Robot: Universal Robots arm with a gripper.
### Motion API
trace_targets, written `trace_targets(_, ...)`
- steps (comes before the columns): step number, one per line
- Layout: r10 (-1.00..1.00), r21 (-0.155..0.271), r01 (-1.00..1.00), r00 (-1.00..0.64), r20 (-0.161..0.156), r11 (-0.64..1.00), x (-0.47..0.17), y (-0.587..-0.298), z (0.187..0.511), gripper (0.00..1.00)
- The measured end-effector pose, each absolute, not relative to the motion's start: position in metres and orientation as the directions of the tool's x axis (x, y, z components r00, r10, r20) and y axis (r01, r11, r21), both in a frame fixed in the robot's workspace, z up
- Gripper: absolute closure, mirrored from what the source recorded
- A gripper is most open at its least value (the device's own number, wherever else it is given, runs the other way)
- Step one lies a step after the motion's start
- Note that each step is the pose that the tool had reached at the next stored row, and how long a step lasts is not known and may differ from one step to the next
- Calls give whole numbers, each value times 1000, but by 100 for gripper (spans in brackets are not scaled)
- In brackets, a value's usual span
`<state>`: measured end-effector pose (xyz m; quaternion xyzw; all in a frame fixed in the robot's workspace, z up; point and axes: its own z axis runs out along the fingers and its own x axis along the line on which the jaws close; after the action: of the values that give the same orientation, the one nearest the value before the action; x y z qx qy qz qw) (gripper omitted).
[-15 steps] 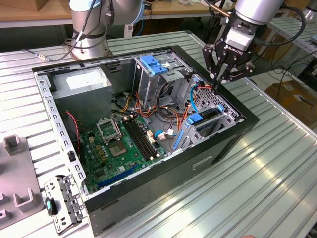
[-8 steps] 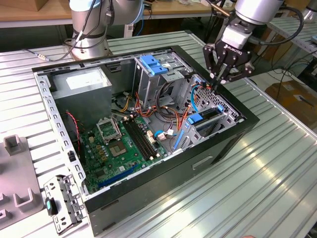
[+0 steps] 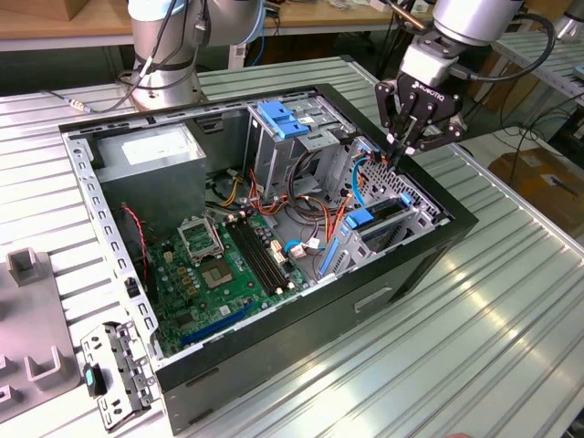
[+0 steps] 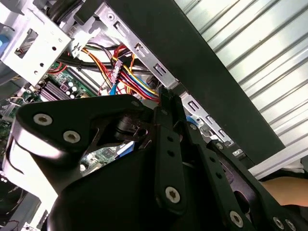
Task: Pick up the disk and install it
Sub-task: 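Insert the first disk wire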
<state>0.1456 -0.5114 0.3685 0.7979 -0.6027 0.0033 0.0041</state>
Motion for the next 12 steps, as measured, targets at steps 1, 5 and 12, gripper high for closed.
trace_targets(1, -962, 3, -962, 273, 10, -273, 146, -511, 368, 83)
trace_targets(5, -967, 3, -967, 255, 10, -255, 146, -511, 368, 83)
trace_targets(12, -980, 3, -980, 198, 10, -198, 141, -512, 368, 83)
